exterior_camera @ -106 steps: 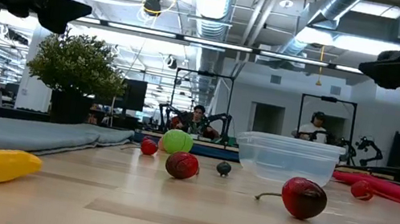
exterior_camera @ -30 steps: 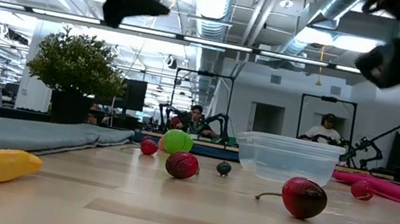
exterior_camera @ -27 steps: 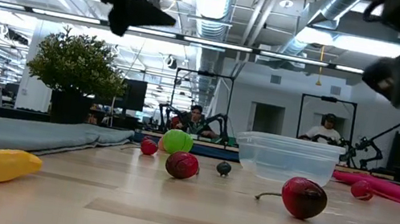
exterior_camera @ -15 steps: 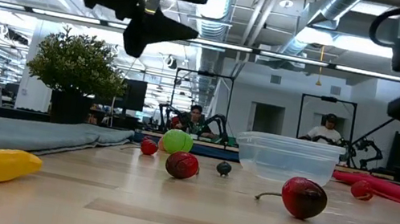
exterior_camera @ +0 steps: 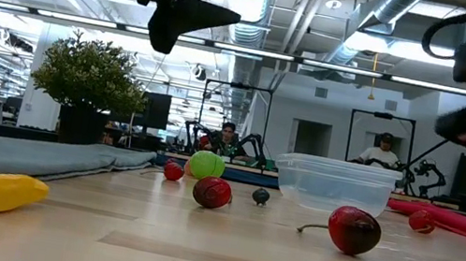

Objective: Pick and placing Produce into tupperware
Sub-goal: Put the red cherry into the transparent bin

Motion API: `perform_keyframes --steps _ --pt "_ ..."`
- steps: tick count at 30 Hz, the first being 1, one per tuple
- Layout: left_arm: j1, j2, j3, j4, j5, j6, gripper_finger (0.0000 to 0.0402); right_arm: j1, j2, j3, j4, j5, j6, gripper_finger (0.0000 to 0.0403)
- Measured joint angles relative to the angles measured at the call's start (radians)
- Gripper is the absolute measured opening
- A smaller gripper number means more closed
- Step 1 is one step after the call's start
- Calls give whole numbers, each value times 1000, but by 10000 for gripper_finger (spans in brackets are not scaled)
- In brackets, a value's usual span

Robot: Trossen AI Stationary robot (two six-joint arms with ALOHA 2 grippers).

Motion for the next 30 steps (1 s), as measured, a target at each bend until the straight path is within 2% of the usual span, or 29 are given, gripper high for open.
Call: perform_keyframes --steps 7,18,30 --pt "5 0 0 3 -5 0 270 -6 19 1 121 -6 -320 128" --pt "5 0 1 4 -47 29 270 -84 90 3 295 29 -457 121" --pt "5 -1 1 -6 -45 32 270 -140 275 3 265 58 -558 121"
